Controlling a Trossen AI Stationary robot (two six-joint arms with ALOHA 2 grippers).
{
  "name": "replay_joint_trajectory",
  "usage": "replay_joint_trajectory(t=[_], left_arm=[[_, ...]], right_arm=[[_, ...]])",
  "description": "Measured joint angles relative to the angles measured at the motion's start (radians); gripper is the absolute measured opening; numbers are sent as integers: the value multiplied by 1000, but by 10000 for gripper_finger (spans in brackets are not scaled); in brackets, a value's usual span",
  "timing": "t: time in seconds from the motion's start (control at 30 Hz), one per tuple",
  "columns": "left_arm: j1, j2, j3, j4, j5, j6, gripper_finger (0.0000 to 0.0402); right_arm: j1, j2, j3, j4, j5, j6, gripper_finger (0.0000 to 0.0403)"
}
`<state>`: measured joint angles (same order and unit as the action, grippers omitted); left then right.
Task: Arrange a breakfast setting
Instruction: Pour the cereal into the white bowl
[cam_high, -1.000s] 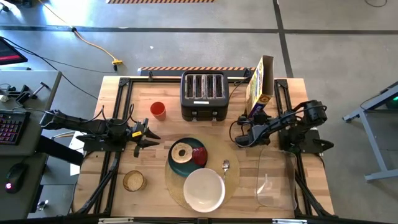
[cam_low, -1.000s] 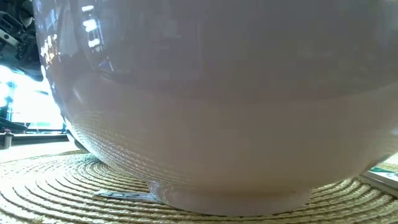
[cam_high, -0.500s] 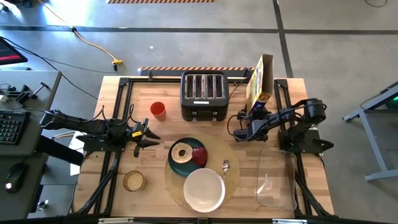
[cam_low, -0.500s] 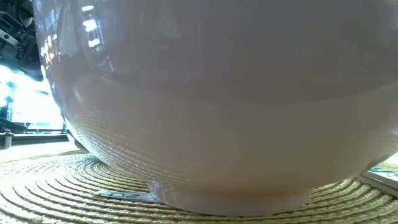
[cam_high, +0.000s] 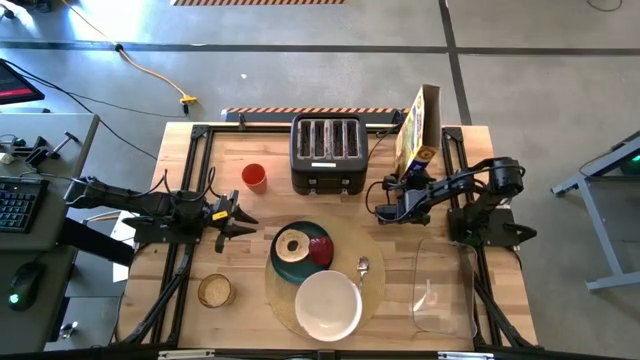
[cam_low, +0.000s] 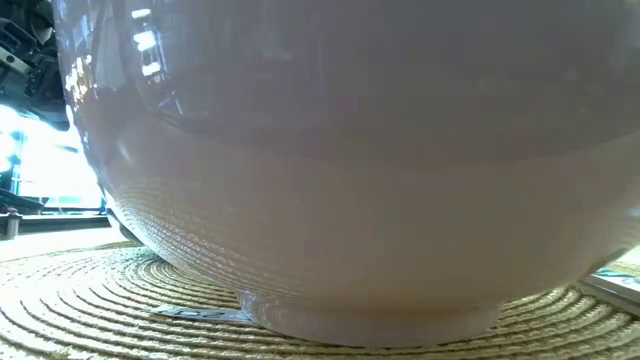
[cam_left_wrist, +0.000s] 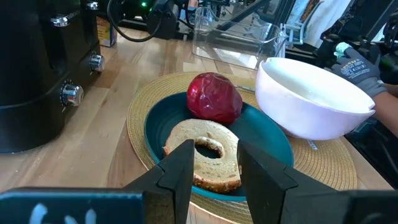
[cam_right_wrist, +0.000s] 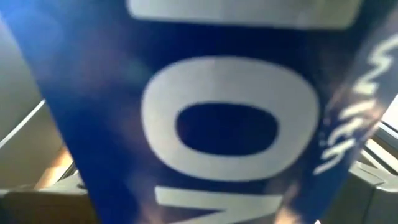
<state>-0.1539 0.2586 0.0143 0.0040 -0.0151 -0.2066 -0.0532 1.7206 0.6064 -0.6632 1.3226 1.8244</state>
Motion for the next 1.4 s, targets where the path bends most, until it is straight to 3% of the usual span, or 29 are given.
replay_joint_trajectory(t=[1.07, 1.4], left_arm=[[0, 0, 0, 0, 0, 0, 113], [0, 0, 0, 0, 0, 0, 113]], right_arm=[[0, 0, 0, -18, -69, 0, 139], [13, -4, 0, -53, -78, 19, 109]])
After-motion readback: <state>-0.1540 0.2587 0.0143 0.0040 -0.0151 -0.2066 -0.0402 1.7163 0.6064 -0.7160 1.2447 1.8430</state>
